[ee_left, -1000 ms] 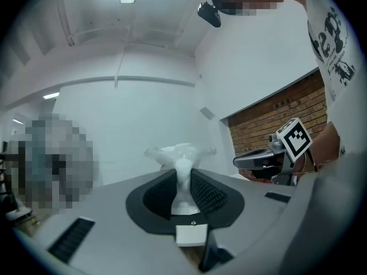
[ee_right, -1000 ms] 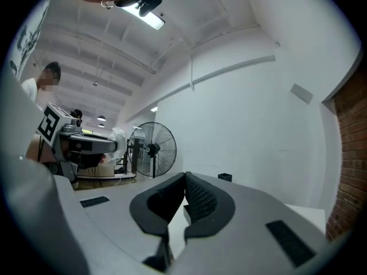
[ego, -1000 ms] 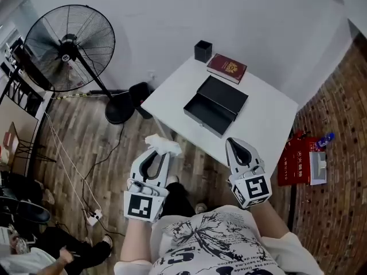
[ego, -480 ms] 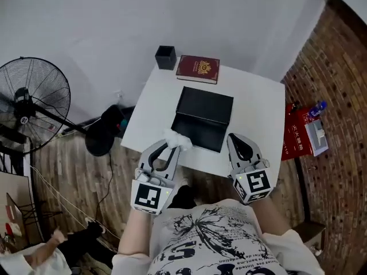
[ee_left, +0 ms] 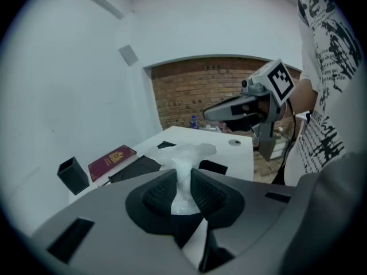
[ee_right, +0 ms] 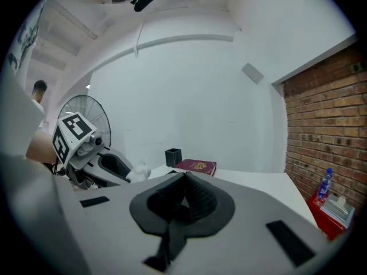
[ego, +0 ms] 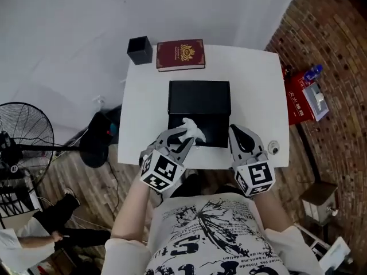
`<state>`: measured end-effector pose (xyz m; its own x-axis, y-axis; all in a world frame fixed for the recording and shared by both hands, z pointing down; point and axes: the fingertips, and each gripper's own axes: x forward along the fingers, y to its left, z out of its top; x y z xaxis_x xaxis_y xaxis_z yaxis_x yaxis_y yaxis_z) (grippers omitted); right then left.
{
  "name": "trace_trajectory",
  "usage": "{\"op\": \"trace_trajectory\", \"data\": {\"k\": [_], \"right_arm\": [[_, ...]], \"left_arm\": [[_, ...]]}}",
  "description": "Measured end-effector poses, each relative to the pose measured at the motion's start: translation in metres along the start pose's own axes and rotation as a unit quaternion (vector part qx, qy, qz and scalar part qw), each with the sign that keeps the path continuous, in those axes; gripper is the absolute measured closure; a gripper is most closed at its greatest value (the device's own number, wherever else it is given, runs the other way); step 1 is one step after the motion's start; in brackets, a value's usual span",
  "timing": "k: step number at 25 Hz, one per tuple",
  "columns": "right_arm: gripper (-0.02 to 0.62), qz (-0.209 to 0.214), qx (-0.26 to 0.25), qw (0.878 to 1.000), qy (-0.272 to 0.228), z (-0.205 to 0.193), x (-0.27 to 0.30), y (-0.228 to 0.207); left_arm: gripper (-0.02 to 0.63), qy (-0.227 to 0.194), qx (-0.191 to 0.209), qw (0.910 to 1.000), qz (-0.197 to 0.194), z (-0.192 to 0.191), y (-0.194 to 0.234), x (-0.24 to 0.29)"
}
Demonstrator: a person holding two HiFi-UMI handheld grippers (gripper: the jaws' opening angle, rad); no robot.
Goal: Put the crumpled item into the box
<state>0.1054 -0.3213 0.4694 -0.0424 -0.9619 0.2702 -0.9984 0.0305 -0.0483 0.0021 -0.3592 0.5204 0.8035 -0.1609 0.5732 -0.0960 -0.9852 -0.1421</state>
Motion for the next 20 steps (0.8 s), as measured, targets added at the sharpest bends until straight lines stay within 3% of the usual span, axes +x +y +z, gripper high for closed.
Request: {"op": "trace_trajectory", "data": {"k": [5, 10, 20], "right_arm": [[0.58, -0.034, 0.011, 0.999, 0.017, -0.014, 0.014, -0.008], [0.58, -0.048, 0.013, 0.998, 0.024, -0.02, 0.017, -0.01], [0.58, -0.055, -0.002, 0.998, 0.027, -0.027, 0.008, -0.018]], "left_arm": [[0.522, 0.055, 0.058, 0.9936, -0.081, -0.028, 0.003, 0.042], [0.52, 0.117, 0.075, 0.9785, -0.152, -0.052, -0.002, 0.071], [0.52, 0.218, 0.079, 0.9501, -0.208, -0.091, -0.012, 0.112]]}}
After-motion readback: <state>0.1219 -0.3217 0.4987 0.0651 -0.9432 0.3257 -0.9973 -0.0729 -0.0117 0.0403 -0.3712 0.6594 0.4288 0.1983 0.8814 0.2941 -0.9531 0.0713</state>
